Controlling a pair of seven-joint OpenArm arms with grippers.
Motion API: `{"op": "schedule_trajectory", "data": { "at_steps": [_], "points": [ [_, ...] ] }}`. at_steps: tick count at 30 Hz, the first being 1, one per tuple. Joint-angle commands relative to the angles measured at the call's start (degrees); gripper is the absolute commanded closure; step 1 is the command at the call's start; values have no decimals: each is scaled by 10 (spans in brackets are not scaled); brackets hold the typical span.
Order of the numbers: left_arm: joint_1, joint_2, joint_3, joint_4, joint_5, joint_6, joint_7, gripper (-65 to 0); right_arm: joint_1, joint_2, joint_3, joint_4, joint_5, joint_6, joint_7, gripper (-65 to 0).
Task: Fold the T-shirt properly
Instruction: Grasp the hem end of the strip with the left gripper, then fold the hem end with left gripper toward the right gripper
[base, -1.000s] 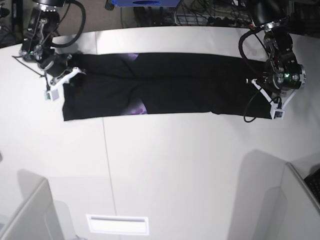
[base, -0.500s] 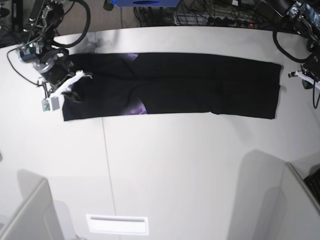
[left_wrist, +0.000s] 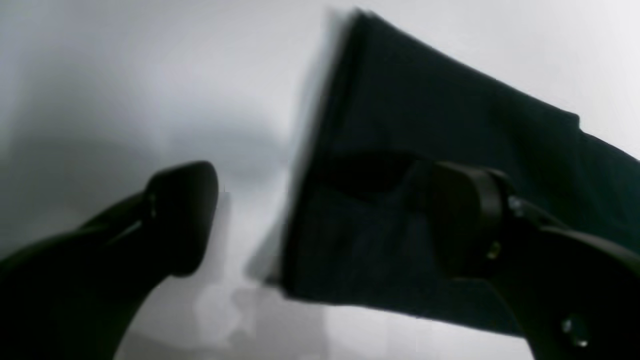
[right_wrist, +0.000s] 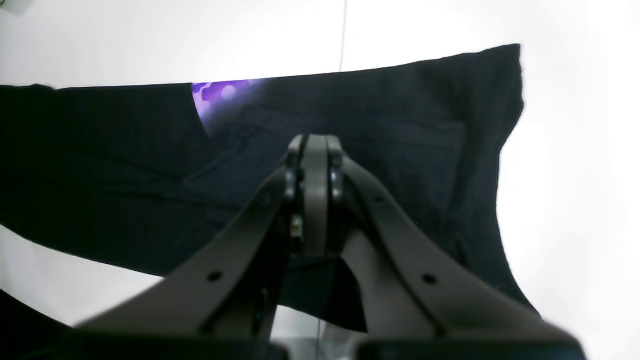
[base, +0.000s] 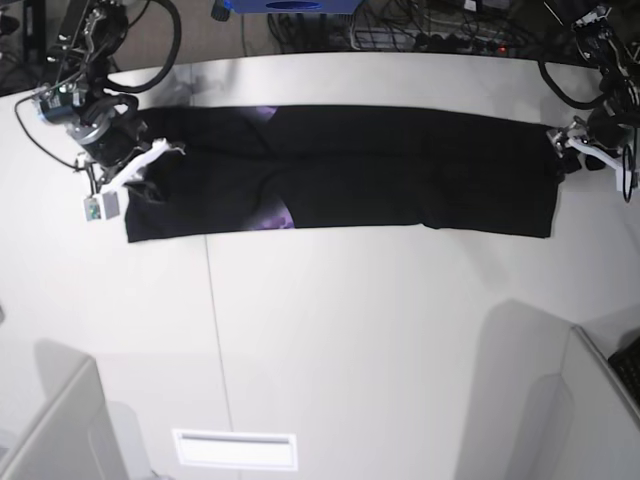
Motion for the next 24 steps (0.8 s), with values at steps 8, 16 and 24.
{"op": "schedule_trajectory", "data": {
  "at_steps": [8, 16, 24],
  "points": [
    [-47, -16, 48, -65, -8, 2, -27, -619, -4, 5, 2, 9, 8, 4, 13, 0],
    [-81, -11, 49, -130, 118, 2, -25, -123, -4, 5, 2, 9, 8, 4, 13, 0],
    [-78, -16, 40, -107, 122, 2, -27, 0, -2, 5, 2, 9, 8, 4, 13, 0]
  ]
}}
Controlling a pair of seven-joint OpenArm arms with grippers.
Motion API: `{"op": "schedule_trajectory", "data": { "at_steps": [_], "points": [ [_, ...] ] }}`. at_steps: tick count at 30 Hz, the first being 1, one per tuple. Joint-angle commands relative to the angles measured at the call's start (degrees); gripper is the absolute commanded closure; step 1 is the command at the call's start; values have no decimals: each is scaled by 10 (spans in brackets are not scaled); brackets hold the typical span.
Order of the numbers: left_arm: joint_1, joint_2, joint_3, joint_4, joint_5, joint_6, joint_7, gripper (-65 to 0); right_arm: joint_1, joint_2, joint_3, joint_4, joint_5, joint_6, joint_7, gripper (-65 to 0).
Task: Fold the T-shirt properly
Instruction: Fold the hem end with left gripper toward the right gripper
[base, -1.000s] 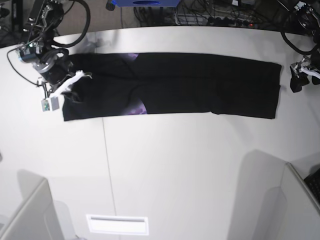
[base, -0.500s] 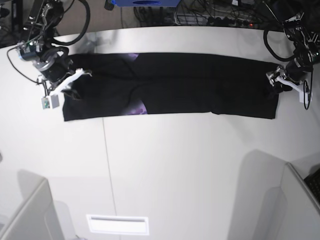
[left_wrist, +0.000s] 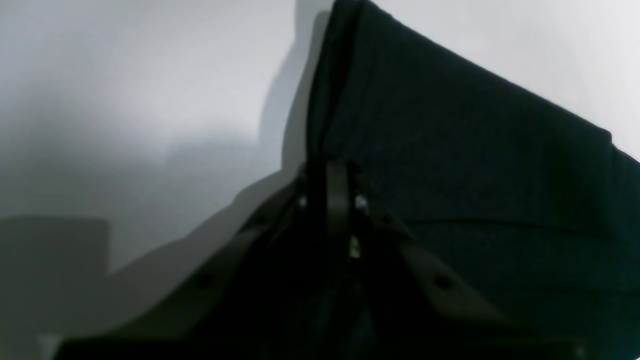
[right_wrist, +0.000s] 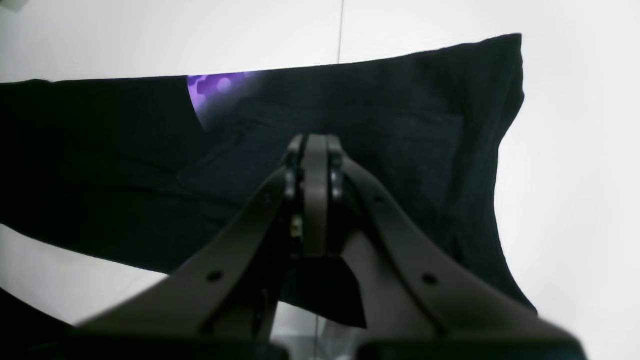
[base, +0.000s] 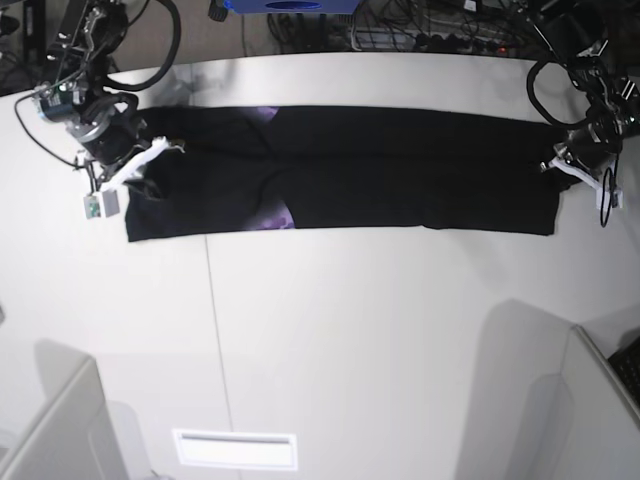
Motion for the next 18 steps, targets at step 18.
{"op": "schedule_trajectory", "data": {
  "at_steps": [18],
  "points": [
    [101, 94, 160, 346, 19, 87, 11, 0, 14, -17, 3, 9, 8, 4, 12, 0]
  ]
}}
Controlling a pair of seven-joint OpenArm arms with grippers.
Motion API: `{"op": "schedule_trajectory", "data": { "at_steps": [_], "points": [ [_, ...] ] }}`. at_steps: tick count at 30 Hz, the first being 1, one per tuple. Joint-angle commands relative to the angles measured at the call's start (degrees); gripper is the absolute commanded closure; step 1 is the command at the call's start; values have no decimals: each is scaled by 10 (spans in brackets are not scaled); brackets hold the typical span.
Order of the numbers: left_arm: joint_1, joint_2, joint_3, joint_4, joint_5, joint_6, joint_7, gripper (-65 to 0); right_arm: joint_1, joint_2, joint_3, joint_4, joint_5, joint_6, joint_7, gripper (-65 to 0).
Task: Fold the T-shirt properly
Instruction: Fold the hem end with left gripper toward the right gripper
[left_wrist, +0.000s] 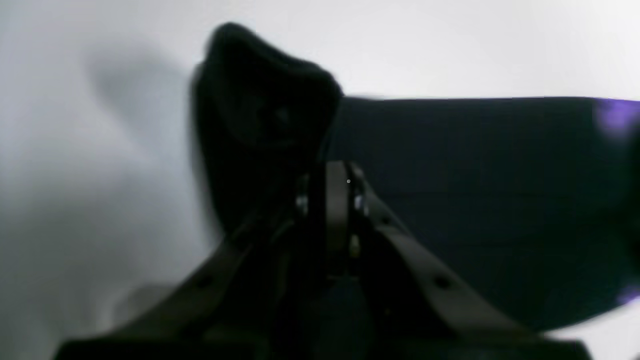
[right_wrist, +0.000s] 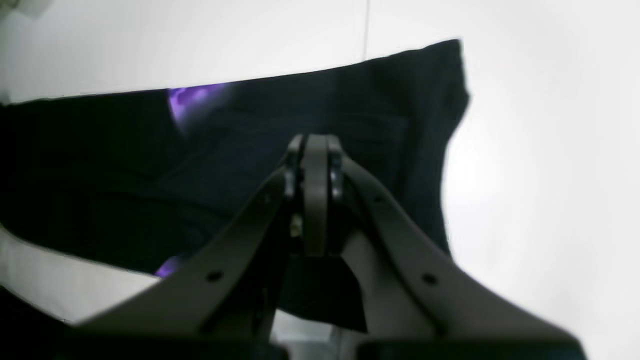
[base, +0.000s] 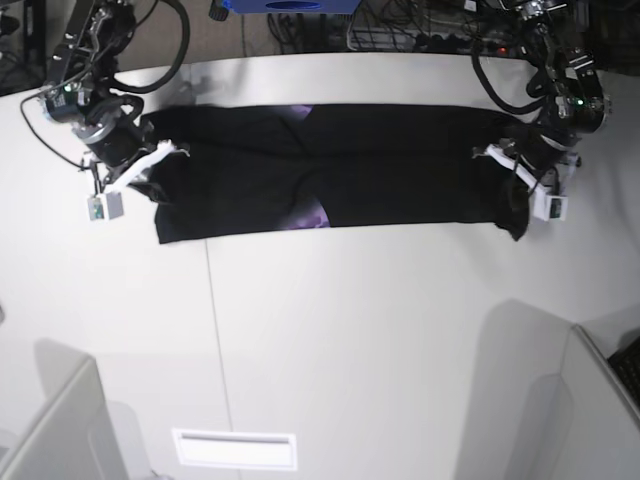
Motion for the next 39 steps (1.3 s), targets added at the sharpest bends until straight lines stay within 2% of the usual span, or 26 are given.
{"op": "schedule_trajectory", "data": {
  "at_steps": [1, 10, 14, 18, 25, 39],
  "points": [
    [-3, -1, 17, 16, -7, 6, -10, 0, 6, 4, 2, 9, 9, 4, 13, 0],
    [-6, 24, 181, 17, -9, 94, -10, 0, 6, 7, 7, 9, 9, 4, 15, 0],
    [-8, 34, 221, 17, -10, 129, -10, 0, 6, 7, 8, 9, 9, 4, 16, 0],
    [-8, 36, 255, 17, -11, 149, -11, 0, 6, 8, 8, 9, 9, 4, 16, 0],
    [-10, 37, 273, 17, -11, 161, -11, 0, 6, 8, 8, 9, 9, 4, 17, 0],
    [-10, 37, 275, 15, -11, 161, -8, 0, 6, 8, 8, 9, 9, 4, 17, 0]
  ]
}}
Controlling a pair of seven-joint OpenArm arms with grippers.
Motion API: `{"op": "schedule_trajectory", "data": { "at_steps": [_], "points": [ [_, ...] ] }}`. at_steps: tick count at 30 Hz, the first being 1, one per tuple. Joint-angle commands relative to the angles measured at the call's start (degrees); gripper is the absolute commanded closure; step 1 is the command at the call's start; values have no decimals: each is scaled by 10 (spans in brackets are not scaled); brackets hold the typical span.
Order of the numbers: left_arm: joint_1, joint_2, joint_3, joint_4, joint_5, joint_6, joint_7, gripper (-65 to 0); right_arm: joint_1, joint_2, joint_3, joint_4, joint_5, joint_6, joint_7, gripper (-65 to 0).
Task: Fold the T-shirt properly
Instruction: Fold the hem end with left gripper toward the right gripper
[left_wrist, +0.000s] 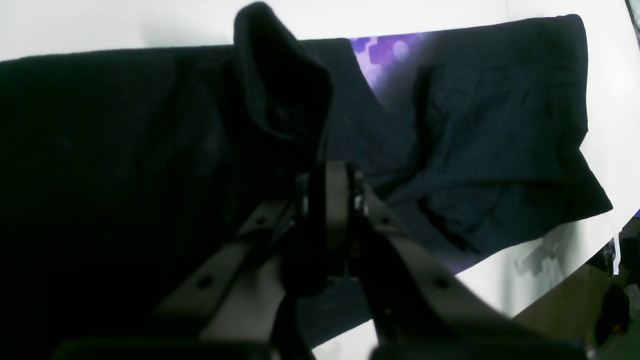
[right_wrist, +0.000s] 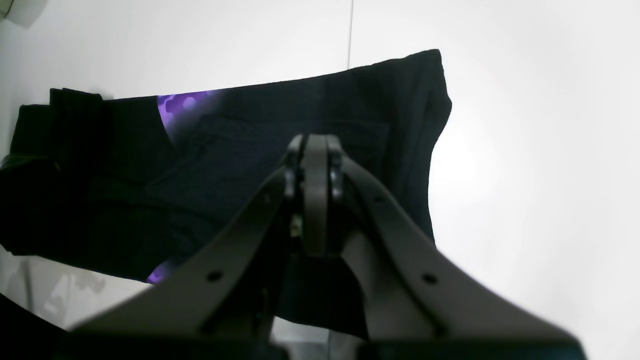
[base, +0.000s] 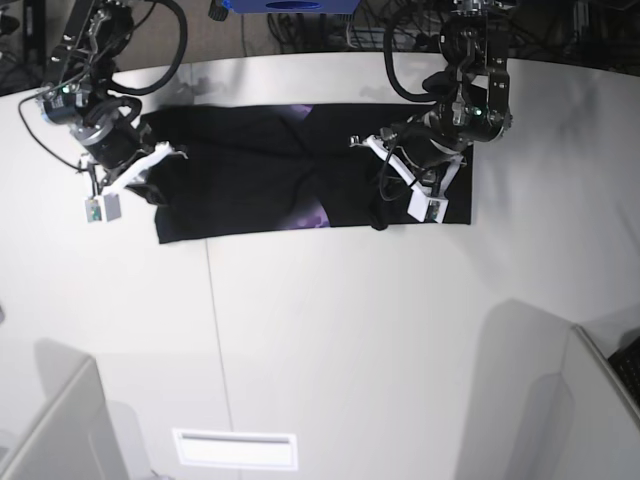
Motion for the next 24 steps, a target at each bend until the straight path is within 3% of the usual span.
{"op": "schedule_trajectory", "data": {
  "at_steps": [1, 7, 12, 15, 19, 24],
  "points": [
    [-3, 0, 0, 7, -11, -3, -8, 0, 3, 5, 4, 9, 8, 4, 14, 0],
    [-3, 0, 0, 7, -11, -3, -8, 0, 3, 3, 4, 9, 8, 4, 13, 0],
    [-15, -3, 50, 7, -11, -3, -8, -216, 3, 3, 3, 9, 8, 4, 13, 0],
    [-31, -2, 97, 0, -11, -3, -7, -285, 3, 2, 3, 9, 8, 4, 12, 0],
    [-65, -1, 157, -8, -12, -3, -7, -301, 3, 2, 3, 9, 8, 4, 12, 0],
    [-60, -6, 147, 37, -12, -3, -7, -286, 2, 3, 4, 9, 8, 4, 12, 0]
  ]
}}
